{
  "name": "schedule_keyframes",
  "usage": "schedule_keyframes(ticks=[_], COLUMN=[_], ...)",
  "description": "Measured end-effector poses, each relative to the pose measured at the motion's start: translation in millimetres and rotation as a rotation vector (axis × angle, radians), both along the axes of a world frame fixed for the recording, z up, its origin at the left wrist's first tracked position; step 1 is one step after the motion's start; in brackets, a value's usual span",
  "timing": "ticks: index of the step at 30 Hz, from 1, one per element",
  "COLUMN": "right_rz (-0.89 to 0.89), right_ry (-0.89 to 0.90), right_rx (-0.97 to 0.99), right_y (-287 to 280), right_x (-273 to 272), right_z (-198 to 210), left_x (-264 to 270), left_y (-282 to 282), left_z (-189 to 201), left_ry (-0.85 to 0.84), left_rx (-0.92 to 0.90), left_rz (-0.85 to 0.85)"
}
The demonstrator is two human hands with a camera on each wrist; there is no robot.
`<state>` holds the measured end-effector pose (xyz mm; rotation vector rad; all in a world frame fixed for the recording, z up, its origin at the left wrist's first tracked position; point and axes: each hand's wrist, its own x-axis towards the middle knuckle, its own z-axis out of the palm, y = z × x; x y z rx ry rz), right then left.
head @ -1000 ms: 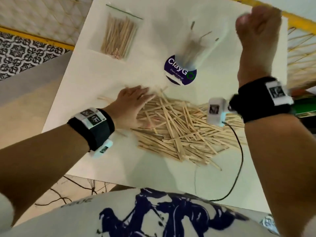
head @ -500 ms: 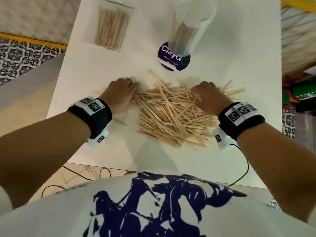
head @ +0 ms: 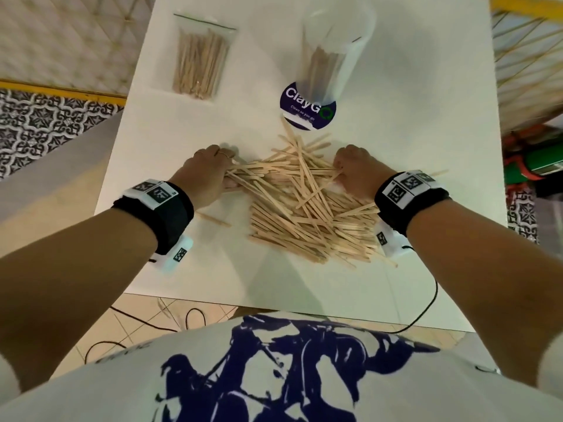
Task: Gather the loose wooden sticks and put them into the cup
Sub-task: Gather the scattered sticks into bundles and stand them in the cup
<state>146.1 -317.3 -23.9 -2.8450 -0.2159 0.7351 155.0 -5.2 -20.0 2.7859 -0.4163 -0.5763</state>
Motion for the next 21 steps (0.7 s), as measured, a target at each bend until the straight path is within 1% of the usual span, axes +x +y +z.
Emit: schedule_keyframes(ticks=[4, 7, 9, 12, 14, 17, 19, 21], right_rz=[0.000, -0.081, -0.128, -0.215, -0.273, -0.308, -0.313, -0.338], right_ry=[0.039, 0.047, 0.020, -0.004, -0.024, -0.045, -0.049, -0.034], right_rx=[-0.043, -0.045, 0.039, 0.243, 0.334, 0.430, 0.464, 0.578], right_y=[-1.8, -7.8, -14.0, -19.3, -17.8, -5.4, 10.6, 30.7], right_x=[8.6, 18.4, 27.3, 35.5, 39.4, 42.5, 42.1, 38.0], right_z=[1.8, 12.0, 19.8, 32.2, 39.3, 48.3, 53.5, 57.4], left_x=[4.8, 5.8, 6.9, 6.5, 7.0, 9.1, 9.8, 6.5], left_y=[7.2, 8.7, 7.4, -0.5, -7.6, -23.3, -40.3, -61.1], left_z=[9.4, 17.3, 23.0, 29.7, 30.7, 32.2, 36.3, 40.4], left_ry=[-0.042, -0.049, -0.046, -0.011, 0.058, 0.156, 0.178, 0.203], left_rx=[0.008, 0.013, -0.017, -0.069, -0.147, -0.348, -0.454, -0.547], left_rz=[-0.017, 0.021, 0.090, 0.187, 0.283, 0.446, 0.501, 0.535])
